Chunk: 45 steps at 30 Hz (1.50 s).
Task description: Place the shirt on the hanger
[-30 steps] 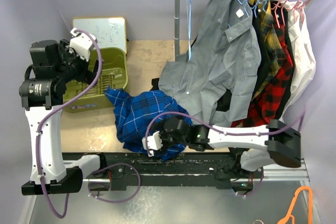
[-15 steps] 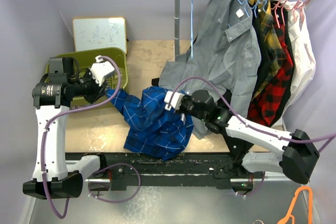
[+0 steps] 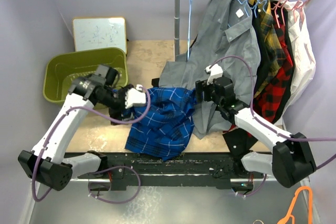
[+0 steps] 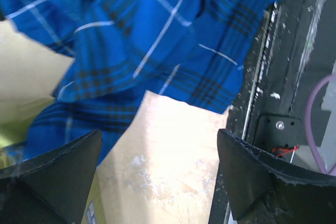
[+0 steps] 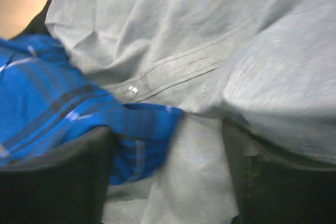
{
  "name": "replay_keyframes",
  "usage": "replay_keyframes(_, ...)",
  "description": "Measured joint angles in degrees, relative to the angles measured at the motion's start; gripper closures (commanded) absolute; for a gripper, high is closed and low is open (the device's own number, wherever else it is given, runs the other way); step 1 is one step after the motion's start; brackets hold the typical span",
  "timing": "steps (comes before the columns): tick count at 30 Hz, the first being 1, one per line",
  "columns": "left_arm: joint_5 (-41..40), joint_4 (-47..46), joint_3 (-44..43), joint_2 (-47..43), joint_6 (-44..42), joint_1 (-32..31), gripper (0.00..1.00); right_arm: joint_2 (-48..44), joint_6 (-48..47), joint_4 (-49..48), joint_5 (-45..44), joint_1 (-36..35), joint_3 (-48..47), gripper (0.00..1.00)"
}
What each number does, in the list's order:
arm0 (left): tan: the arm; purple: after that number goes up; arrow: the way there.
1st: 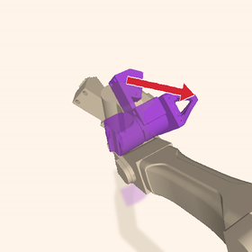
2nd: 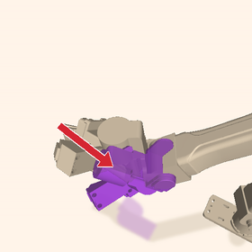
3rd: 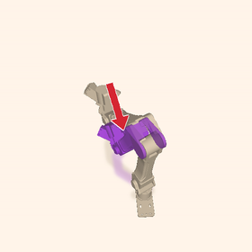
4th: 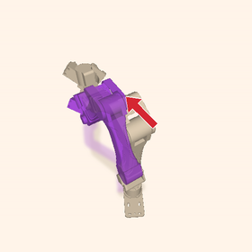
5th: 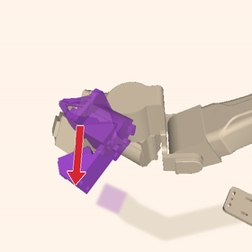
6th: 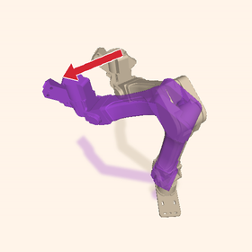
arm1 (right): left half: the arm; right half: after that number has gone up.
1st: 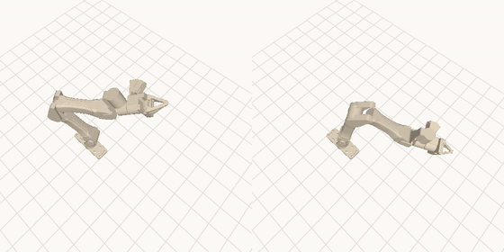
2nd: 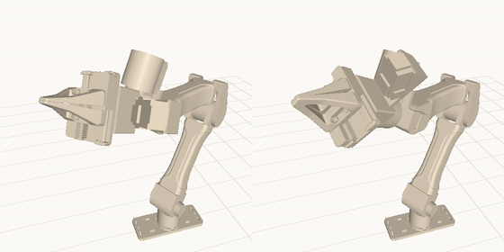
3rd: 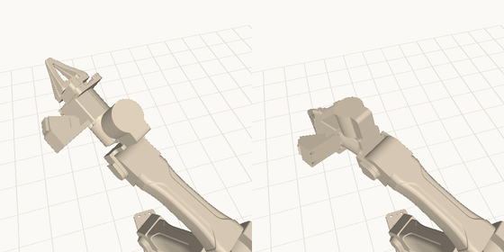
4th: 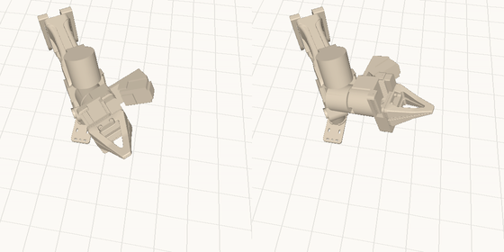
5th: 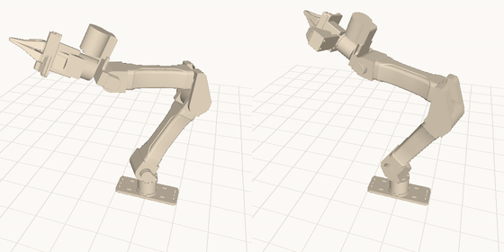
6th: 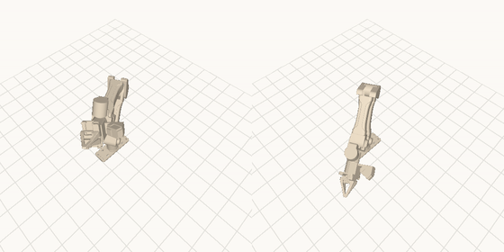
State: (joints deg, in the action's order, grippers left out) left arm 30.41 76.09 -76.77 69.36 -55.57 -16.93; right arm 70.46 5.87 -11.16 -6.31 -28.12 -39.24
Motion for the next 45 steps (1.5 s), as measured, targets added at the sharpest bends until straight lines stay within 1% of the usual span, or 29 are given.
replay_keyframes(2,-2.4,-1.0,4.1,-1.7,0.2,-4.7,0.03,-1.2,3.3,-0.3,0.1,2.2,0.0,0.00)
replay_keyframes(4,-4.9,-1.6,7.4,-3.8,0.3,-7.8,0.01,-4.0,4.9,-1.1,1.7,2.7,0.0,0.00)
replay_keyframes(6,-7.5,-2.8,10.1,-5.6,0.5,-10.1,0.01,-8.0,4.6,-2.9,3.9,2.6,0.2,0.00)
replay_keyframes(8,-10.0,-5.4,12.7,-7.0,0.6,-12.1,0.01,-13.7,2.0,-7.1,8.1,2.6,1.6,0.00)
replay_keyframes(9,-10.9,-6.7,13.7,-7.4,0.6,-13.0,0.01,-16.9,-0.2,-8.8,11.8,2.5,2.4,0.00)
replay_keyframes(12,-13.6,-10.5,16.3,-8.0,0.7,-16.6,0.00,-22.9,-8.4,-8.7,21.7,1.2,2.5,0.00)
replay_keyframes(14,-15.1,-12.7,17.7,-7.8,0.7,-19.4,0.02,-25.7,-15.5,-5.3,24.5,-2.8,2.4,0.00)
replay_keyframes(17,-17.3,-15.8,20.8,-7.4,0.7,-23.5,0.04,-27.4,-25.8,2.8,24.8,-8.9,1.9,0.00)
replay_keyframes(19,-18.3,-16.8,22.8,-6.8,0.5,-25.2,0.04,-27.2,-30.9,9.1,24.9,-9.9,0.8,0.01)
replay_keyframes(22,-19.6,-16.9,24.9,-6.6,0.3,-25.7,0.04,-25.0,-36.2,19.5,26.2,-11.1,-2.6,0.01)
replay_keyframes(25,-21.1,-17.0,26.5,-7.4,-0.1,-25.9,0.05,-21.9,-39.5,27.2,26.3,-16.5,-6.0,0.03)
replay_keyframes(28,-22.8,-18.5,28.6,-9.1,-0.2,-25.9,0.08,-19.3,-41.7,31.3,26.2,-21.7,-6.8,0.04)
replay_keyframes(30,-23.6,-20.1,29.9,-9.6,-0.1,-25.9,0.11,-17.5,-42.7,33.2,26.2,-22.9,-6.8,0.05)
replay_keyframes(35,-24.7,-25.2,30.8,-7.8,0.5,-25.9,0.19,-13.6,-43.6,33.6,25.0,-24.2,-6.8,0.09)
replay_keyframes(38,-24.9,-28.4,31.3,-6.8,0.4,-25.9,0.31,-11.3,-44.1,33.3,23.3,-25.4,-6.4,0.13)
replay_keyframes(41,-25.1,-31.0,32.8,-6.0,0.3,-25.9,0.38,-9.7,-44.4,32.3,21.3,-26.4,-5.6,0.14)
replay_keyframes(43,-25.1,-32.1,34.0,-5.5,0.3,-25.9,0.48,-9.2,-44.5,31.1,20.2,-26.8,-4.7,0.17)
replay_keyframes(45,-25.1,-32.6,34.7,-5.2,0.3,-25.9,0.60,-9.1,-44.7,29.8,18.6,-27.1,-3.7,0.23)
